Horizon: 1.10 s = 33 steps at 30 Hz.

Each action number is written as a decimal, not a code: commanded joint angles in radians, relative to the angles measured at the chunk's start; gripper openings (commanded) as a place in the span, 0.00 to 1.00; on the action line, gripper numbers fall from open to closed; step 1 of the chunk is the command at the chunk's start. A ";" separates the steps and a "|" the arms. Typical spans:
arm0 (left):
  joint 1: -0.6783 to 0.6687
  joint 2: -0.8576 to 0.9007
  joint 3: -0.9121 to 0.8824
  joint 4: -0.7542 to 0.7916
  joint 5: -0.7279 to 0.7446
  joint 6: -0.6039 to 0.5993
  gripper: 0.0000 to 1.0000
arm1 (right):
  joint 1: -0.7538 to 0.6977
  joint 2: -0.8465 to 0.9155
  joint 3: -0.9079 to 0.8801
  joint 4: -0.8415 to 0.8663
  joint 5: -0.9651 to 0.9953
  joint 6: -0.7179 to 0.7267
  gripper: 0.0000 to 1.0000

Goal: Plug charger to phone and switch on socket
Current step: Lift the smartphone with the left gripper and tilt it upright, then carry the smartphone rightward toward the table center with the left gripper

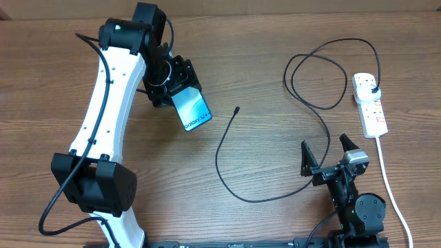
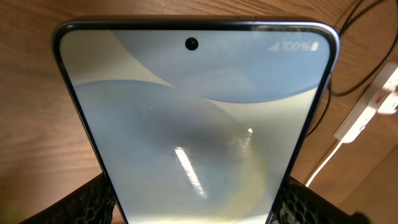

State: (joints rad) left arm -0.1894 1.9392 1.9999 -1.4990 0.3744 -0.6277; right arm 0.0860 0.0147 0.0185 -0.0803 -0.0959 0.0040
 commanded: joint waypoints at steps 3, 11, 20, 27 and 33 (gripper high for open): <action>-0.002 -0.022 0.025 -0.012 0.007 -0.144 0.56 | 0.005 -0.009 -0.010 0.003 0.013 -0.002 1.00; -0.010 -0.015 0.024 -0.012 -0.098 -0.277 0.59 | 0.005 -0.009 -0.010 0.003 0.013 -0.002 1.00; -0.040 -0.014 0.007 -0.012 -0.208 -0.399 0.61 | 0.005 -0.009 -0.010 0.003 0.013 -0.002 1.00; -0.088 -0.013 -0.078 0.009 -0.297 -0.495 0.63 | 0.005 -0.009 -0.010 0.003 0.013 -0.002 1.00; -0.101 -0.013 -0.154 0.042 -0.296 -0.571 0.62 | 0.005 -0.009 -0.010 0.004 0.013 -0.002 1.00</action>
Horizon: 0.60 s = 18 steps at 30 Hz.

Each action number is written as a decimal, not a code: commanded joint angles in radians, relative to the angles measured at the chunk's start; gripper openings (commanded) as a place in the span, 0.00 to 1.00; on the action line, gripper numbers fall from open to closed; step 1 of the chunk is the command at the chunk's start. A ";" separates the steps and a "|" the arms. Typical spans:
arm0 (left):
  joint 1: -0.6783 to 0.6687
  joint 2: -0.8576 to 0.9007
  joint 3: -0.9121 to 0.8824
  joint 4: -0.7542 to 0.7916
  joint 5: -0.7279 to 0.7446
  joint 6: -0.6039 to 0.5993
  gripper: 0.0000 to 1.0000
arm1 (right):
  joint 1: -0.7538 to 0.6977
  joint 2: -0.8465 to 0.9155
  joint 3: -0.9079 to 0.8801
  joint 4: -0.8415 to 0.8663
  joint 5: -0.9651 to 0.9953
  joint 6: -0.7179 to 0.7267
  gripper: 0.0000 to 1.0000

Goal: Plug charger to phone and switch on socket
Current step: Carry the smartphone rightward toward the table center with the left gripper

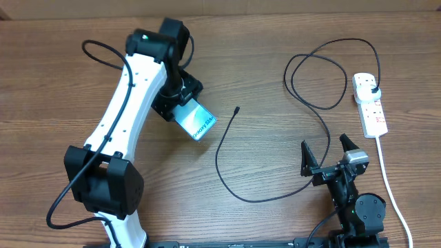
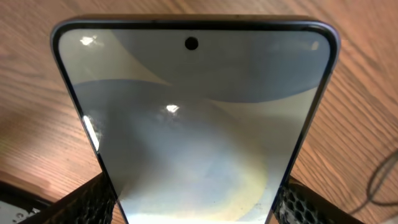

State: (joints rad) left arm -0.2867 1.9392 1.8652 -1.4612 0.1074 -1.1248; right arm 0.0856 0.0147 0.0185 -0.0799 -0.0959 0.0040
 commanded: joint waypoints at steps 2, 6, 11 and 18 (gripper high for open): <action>-0.004 -0.013 -0.041 0.011 -0.028 -0.095 0.63 | 0.005 -0.009 -0.010 0.003 0.013 -0.002 1.00; -0.004 -0.013 -0.082 0.046 -0.007 -0.095 0.60 | 0.005 -0.009 -0.010 0.003 0.013 -0.002 1.00; -0.004 -0.013 -0.152 0.120 0.105 -0.095 0.60 | 0.005 -0.009 -0.010 0.003 0.013 -0.002 1.00; -0.002 -0.013 -0.210 0.200 0.317 -0.095 0.61 | 0.005 -0.009 -0.010 0.003 0.013 -0.002 1.00</action>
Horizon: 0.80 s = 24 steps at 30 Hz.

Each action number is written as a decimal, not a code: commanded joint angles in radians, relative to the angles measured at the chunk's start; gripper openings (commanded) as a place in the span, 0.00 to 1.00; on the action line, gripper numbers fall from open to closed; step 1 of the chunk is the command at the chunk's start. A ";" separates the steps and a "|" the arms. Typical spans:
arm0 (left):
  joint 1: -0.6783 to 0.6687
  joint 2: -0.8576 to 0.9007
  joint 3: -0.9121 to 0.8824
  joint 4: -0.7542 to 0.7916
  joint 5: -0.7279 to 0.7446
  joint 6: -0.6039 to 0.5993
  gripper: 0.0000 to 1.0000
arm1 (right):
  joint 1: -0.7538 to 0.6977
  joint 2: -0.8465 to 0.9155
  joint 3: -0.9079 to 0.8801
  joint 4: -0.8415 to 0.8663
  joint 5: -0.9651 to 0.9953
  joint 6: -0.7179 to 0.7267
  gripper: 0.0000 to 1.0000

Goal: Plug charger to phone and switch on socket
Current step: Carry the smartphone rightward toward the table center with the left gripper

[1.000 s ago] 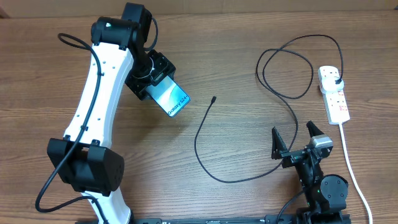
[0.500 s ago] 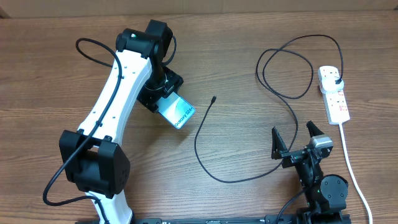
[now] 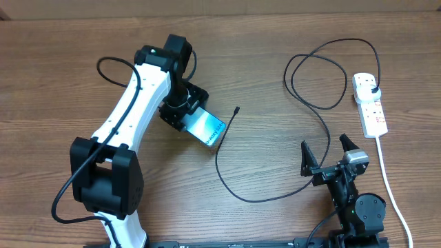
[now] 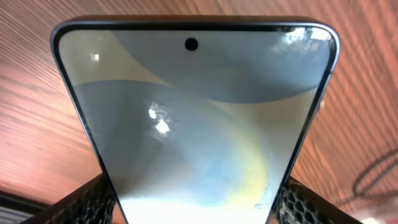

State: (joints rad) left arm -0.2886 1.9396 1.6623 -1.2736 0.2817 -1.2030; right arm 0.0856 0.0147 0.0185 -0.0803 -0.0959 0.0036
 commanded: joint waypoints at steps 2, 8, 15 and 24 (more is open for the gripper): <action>0.001 -0.013 -0.007 0.019 0.192 -0.017 0.61 | 0.005 -0.009 -0.010 0.003 0.013 -0.002 1.00; 0.011 -0.013 -0.007 0.023 0.371 -0.016 0.60 | 0.005 -0.009 -0.010 0.003 0.013 -0.002 1.00; 0.064 -0.013 -0.007 0.021 0.587 0.004 0.58 | 0.005 -0.009 -0.010 0.003 0.013 -0.002 1.00; 0.142 -0.013 -0.007 0.023 0.796 0.036 0.57 | 0.005 -0.009 -0.010 0.003 0.013 -0.002 1.00</action>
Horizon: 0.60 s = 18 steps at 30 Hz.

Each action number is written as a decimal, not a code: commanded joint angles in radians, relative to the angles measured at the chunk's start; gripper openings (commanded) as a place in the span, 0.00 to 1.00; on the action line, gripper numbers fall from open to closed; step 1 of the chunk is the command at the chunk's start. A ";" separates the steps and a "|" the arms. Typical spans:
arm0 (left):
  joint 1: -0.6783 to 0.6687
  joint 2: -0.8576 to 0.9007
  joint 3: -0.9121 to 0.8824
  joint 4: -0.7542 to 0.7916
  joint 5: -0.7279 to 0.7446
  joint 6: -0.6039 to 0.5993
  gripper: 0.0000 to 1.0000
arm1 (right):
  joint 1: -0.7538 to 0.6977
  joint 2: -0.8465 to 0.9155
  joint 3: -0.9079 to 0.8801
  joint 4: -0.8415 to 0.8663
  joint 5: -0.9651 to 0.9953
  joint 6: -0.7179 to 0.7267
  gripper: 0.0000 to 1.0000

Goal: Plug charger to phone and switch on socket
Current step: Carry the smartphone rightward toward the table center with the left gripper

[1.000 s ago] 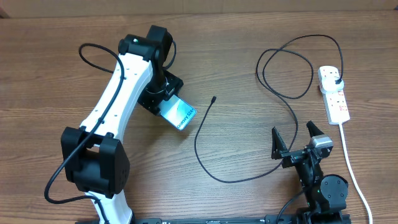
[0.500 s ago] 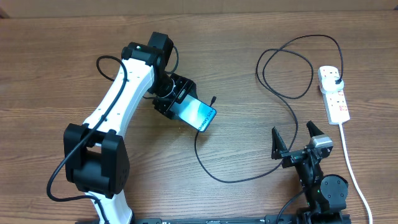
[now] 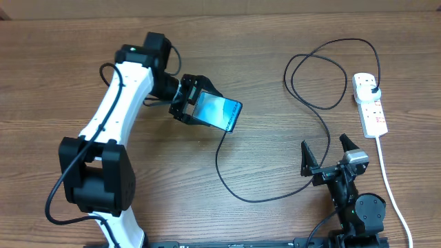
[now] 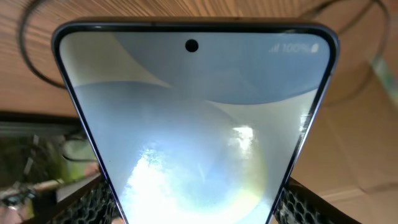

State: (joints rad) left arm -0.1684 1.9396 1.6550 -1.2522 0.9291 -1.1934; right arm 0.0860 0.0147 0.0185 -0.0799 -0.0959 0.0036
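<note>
My left gripper (image 3: 195, 108) is shut on the phone (image 3: 220, 114), a blue-screened handset held above the table with its screen up and its free end pointing right. In the left wrist view the phone (image 4: 196, 124) fills the frame between the two fingers (image 4: 93, 202). The black charger cable (image 3: 224, 162) lies on the wood, and its loose plug end (image 3: 236, 109) lies close to the phone's right end. The cable loops to the white power strip (image 3: 371, 105) at the far right, where it is plugged in. My right gripper (image 3: 326, 153) stands open near the front right.
The table is bare brown wood (image 3: 69, 138). The power strip's white lead (image 3: 389, 186) runs down the right edge toward the front. Cable loops (image 3: 317, 76) cover the back right area.
My left gripper has swung the phone from pointing down-right to pointing right, level, with its end near the cable's plug. The wrist camera now looks out past the table. The right arm is unchanged.
My left gripper held the phone at the back left, screen up. It then held it further right and lower, closer to the loose cable end each time. Now the phone lies horizontal by the plug. The right gripper stayed open and still throughout.
</note>
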 commanded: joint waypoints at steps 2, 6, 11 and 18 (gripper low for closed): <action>0.039 -0.013 0.000 0.001 0.169 0.026 0.58 | 0.005 -0.009 -0.010 0.003 0.013 -0.002 1.00; 0.061 -0.013 0.000 0.000 0.222 0.027 0.58 | 0.005 -0.009 -0.010 0.003 0.013 -0.002 1.00; 0.065 -0.013 0.000 0.000 0.283 0.031 0.57 | 0.005 -0.009 -0.010 0.003 0.013 -0.002 1.00; 0.065 -0.013 0.000 0.000 0.303 0.030 0.57 | 0.005 -0.009 -0.010 0.003 0.013 -0.002 1.00</action>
State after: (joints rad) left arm -0.1028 1.9396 1.6550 -1.2518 1.1568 -1.1763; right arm 0.0856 0.0147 0.0185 -0.0795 -0.0959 0.0036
